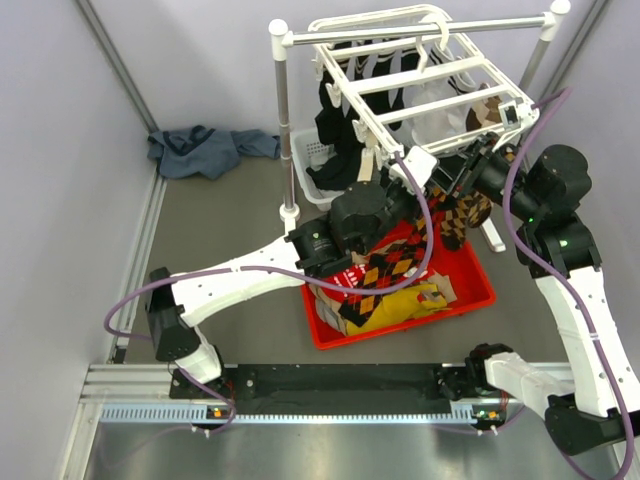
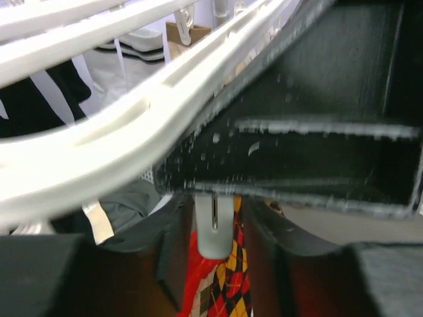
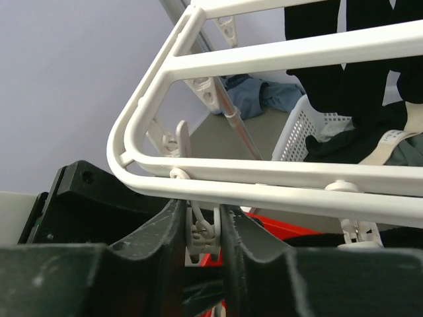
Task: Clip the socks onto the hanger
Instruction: Open the clamp at the hanger, then adjust the sock in the bin.
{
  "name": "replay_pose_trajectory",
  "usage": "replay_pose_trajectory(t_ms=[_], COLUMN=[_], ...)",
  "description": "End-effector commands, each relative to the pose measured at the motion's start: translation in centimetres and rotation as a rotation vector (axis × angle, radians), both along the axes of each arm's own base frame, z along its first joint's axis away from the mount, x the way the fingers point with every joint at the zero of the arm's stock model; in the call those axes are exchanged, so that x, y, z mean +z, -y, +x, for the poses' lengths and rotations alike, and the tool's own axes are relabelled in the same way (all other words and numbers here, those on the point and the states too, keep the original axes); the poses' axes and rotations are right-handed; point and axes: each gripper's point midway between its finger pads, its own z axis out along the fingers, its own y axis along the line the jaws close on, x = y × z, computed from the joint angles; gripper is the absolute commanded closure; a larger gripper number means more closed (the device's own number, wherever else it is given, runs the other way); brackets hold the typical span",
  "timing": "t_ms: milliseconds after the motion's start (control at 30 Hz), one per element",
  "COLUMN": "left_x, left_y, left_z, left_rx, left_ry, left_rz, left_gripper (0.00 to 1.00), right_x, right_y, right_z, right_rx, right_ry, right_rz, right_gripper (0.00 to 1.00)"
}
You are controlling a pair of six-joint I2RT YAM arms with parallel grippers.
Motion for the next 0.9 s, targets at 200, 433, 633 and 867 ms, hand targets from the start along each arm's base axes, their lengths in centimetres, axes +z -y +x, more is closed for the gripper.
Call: replay_pose_trajectory(t_ms=[200,433,633,867], left_x=[0.9,-4.2,-11.5,-20.3], left_y=[-4.7,-7.6,-8.2,-4.4], left_z=[-1.6,-2.8,-4.1,-3.9], left_rx=[0.045,0.059,0.069,0.045], left_ry=[-0.011,-0.097,-0.315,-0.454], left_rz=[-0.108,-0.064,0.043,0.206], left_gripper=[0.35,0.2,0.1,0.11], right_x=[1.1,1.1,0.7,-1.4], right_y=[0.8,1.5,1.8,2.1], right_z=[0.2,0.6,0.8,2.0], right_rx=[-0.062,-0.111,-0.132,-0.161], right_ry=[0.002,-0.007,-0.002,-0.021], right_rz=[0.039,0.026,0.015,-0.029], right_gripper=[0.96,0.99,0.99,0.98])
